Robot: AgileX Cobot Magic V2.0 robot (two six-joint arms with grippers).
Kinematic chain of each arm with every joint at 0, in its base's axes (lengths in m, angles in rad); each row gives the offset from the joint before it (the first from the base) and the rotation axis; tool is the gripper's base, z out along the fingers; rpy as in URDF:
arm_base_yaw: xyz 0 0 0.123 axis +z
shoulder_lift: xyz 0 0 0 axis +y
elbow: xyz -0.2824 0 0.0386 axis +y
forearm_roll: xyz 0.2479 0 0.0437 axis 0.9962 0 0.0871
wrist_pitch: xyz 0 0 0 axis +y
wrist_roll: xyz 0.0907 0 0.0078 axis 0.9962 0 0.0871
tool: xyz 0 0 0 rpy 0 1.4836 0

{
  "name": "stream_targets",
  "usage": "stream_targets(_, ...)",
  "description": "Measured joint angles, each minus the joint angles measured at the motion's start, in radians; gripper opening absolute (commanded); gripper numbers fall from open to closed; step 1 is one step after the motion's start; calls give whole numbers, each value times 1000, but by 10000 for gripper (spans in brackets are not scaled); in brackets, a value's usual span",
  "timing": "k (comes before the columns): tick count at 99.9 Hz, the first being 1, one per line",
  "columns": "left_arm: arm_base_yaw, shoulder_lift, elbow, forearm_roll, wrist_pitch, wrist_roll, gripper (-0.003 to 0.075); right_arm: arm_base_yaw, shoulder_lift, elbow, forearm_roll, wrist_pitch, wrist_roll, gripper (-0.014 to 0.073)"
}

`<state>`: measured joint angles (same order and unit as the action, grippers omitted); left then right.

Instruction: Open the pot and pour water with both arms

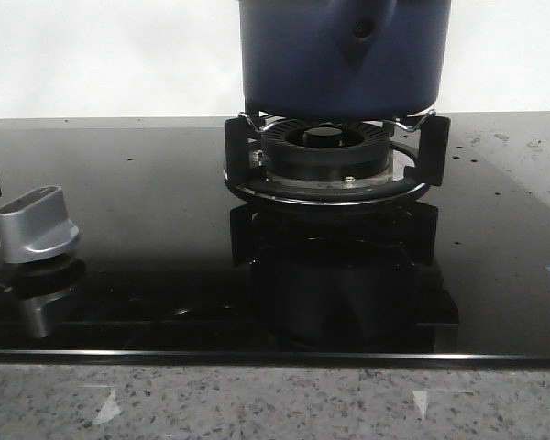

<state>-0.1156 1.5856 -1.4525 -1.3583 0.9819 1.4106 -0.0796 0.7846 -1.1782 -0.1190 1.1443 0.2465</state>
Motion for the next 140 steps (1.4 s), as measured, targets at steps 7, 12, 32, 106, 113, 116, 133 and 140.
stream_targets(7,0,0,0,0,0,0,317,0,46,-47,-62,10,26,311)
stream_targets(12,0,0,0,0,0,0,317,0,72,-67,-110,16,50,311)
stream_targets(32,0,0,0,-2,-2,0,316,-36,140,-78,-238,49,105,311)
stream_targets(106,0,0,0,-38,-2,0,316,-393,317,-78,35,110,81,309)
stream_targets(113,0,0,0,-44,-2,0,316,-405,324,-78,35,110,76,309)
stream_targets(116,0,0,0,-44,-2,0,316,-408,326,-78,35,110,76,309)
stream_targets(133,0,0,0,-46,14,0,316,-412,338,-78,35,110,31,307)
stream_targets(140,0,0,0,-46,21,0,316,-412,340,-78,35,110,-1,307)
